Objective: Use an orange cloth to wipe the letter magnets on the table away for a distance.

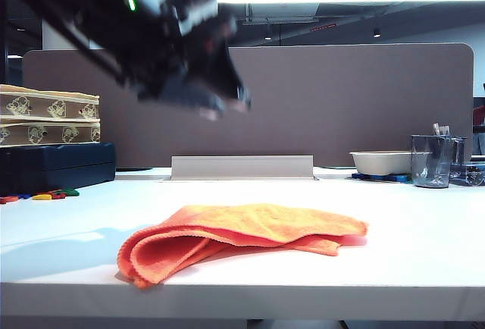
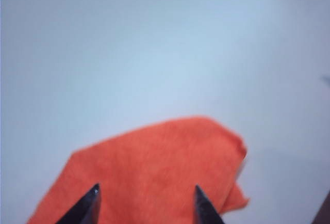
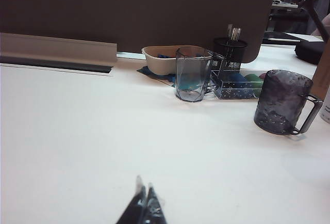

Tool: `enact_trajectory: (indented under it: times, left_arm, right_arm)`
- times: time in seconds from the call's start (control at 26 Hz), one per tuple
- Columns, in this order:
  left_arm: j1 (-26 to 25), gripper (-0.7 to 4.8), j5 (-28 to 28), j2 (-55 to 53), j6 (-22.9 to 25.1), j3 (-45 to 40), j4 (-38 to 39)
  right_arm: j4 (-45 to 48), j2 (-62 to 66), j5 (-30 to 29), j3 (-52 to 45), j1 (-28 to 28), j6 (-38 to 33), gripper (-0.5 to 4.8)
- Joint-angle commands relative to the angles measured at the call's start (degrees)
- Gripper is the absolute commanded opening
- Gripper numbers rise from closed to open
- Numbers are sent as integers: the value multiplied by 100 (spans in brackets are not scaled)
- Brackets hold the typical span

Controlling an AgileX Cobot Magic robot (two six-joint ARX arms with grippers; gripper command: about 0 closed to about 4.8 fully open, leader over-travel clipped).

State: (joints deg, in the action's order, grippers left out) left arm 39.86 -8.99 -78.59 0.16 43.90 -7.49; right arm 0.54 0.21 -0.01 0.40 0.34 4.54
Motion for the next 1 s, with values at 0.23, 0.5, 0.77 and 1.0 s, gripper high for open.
enact_trajectory:
  times: [0.23, 0.5, 0.77, 1.0]
  left_arm:
    - [4, 220, 142, 1340, -61, 4, 269]
    - [4, 220, 391, 2430, 118, 4, 1062]
    - [2, 220, 387, 3320, 439, 0, 2262]
    - [-4, 220, 385, 3849, 435, -142, 2413]
  right_arm:
    - [55, -22, 4, -44, 0, -7, -5]
    - [55, -22, 4, -44, 0, -7, -5]
    - [55, -22, 4, -44, 0, -7, -5]
    - [57, -22, 4, -44, 0, -7, -5]
